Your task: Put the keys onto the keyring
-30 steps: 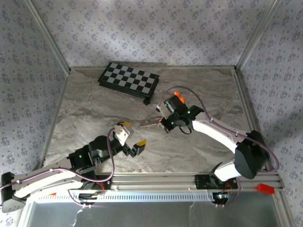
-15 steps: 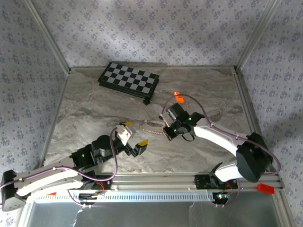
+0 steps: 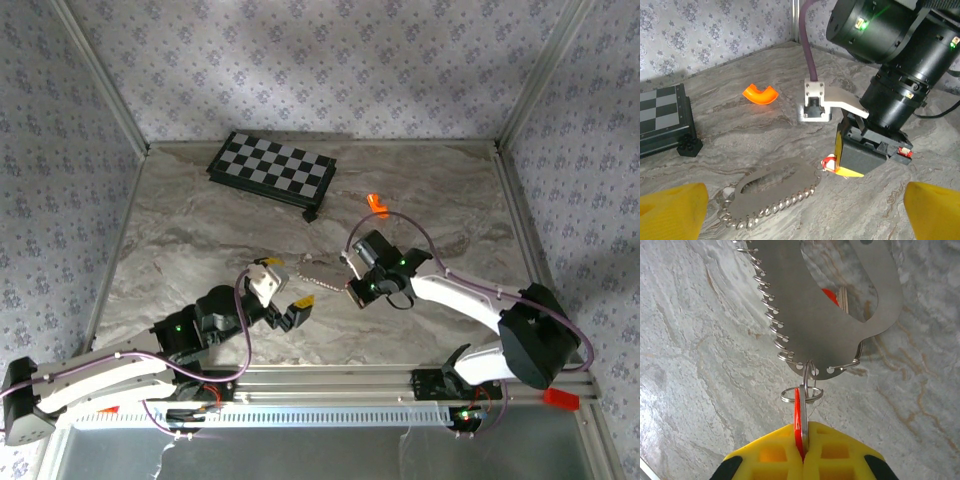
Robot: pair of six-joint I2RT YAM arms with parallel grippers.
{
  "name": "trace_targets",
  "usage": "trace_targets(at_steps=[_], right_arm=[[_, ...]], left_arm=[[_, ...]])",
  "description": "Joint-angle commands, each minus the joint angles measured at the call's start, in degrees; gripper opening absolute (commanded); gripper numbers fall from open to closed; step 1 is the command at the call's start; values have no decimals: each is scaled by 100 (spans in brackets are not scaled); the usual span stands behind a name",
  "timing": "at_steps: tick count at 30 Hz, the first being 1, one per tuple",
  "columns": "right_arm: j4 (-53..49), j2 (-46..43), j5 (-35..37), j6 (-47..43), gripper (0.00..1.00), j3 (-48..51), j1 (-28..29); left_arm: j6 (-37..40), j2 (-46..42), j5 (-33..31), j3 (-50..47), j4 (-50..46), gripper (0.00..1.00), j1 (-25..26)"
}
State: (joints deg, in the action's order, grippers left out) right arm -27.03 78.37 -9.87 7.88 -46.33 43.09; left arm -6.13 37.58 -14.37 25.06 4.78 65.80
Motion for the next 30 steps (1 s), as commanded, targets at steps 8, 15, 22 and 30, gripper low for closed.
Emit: trace_targets(at_steps=[8,15,22,30], right_arm=[[285,-198,-64,367,0,372,145],[434,-198,-33,493,0,598,216],[514,-176,13,566,0,712,336],[607,-166,57,677,0,814,406]], left_arm=[[-63,134,65,17,277,99,28],[-57,131,59,9,269,99,34],[-72,135,73,10,270,99,29],[-82,100,71,8,241,99,29]])
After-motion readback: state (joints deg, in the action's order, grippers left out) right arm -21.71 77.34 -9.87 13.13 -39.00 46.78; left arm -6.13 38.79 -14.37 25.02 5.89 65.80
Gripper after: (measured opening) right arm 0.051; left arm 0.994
